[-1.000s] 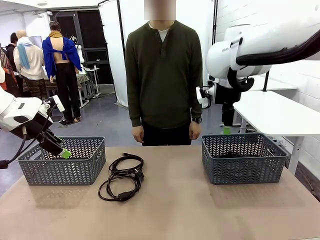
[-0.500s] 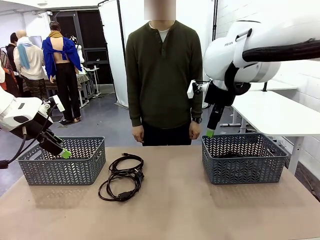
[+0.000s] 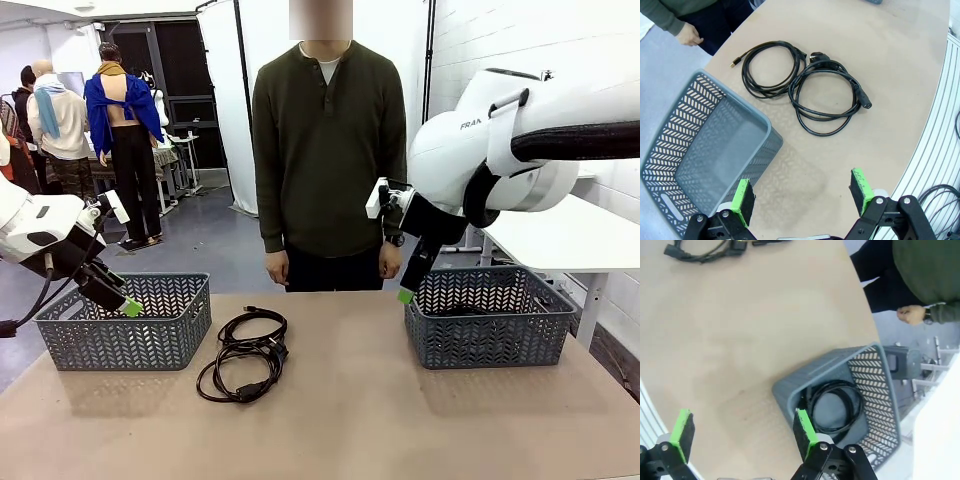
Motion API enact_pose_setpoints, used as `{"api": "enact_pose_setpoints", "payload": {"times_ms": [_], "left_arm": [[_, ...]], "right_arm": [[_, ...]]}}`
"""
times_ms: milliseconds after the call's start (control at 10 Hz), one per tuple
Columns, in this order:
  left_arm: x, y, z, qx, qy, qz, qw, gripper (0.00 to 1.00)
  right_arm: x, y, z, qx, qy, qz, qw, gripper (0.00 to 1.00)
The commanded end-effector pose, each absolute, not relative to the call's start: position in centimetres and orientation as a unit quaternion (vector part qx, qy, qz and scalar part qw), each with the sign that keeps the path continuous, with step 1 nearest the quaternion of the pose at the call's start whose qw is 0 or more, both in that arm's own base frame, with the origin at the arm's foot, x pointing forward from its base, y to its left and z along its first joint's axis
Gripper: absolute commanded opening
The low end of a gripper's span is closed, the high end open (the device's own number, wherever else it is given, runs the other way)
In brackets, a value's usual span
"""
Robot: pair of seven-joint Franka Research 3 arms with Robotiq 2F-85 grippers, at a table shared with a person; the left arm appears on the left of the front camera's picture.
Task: Organize the cables according to human instructions.
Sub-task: Pick up a bundle of cables and place it in the basket indicated by the human.
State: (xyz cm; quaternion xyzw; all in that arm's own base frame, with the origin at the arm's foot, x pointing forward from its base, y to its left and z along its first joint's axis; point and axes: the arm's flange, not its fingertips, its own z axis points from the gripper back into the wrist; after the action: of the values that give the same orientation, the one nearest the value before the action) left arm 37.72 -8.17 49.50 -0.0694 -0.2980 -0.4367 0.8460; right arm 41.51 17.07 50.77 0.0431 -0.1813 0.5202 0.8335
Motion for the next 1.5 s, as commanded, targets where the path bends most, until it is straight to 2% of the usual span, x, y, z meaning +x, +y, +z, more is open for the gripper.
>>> {"api": "enact_pose_setpoints", "payload": {"times_ms": [0,200,300,1400], "left_arm": [[37.79,-7.95,49.45,-0.072,-0.297,-0.438,0.845,1.0],[37.79,-7.95,49.45,-0.072,-0.297,-0.438,0.845,1.0],[37.79,-7.95,49.45,-0.072,-0.297,-0.438,0.845,1.0],[37.79,-7.95,49.45,-0.072,-0.297,-0.438,0.845,1.0]], "right_arm": [[40.32,16.89,49.84,0.069,-0.195,0.511,0.834,1.0],[40.45,17.27,49.45,0.087,-0.171,0.52,0.832,1.0],[40.63,17.21,50.11,0.062,-0.18,0.517,0.835,1.0],[40.63,17.21,50.11,0.062,-0.18,0.517,0.835,1.0]]}}
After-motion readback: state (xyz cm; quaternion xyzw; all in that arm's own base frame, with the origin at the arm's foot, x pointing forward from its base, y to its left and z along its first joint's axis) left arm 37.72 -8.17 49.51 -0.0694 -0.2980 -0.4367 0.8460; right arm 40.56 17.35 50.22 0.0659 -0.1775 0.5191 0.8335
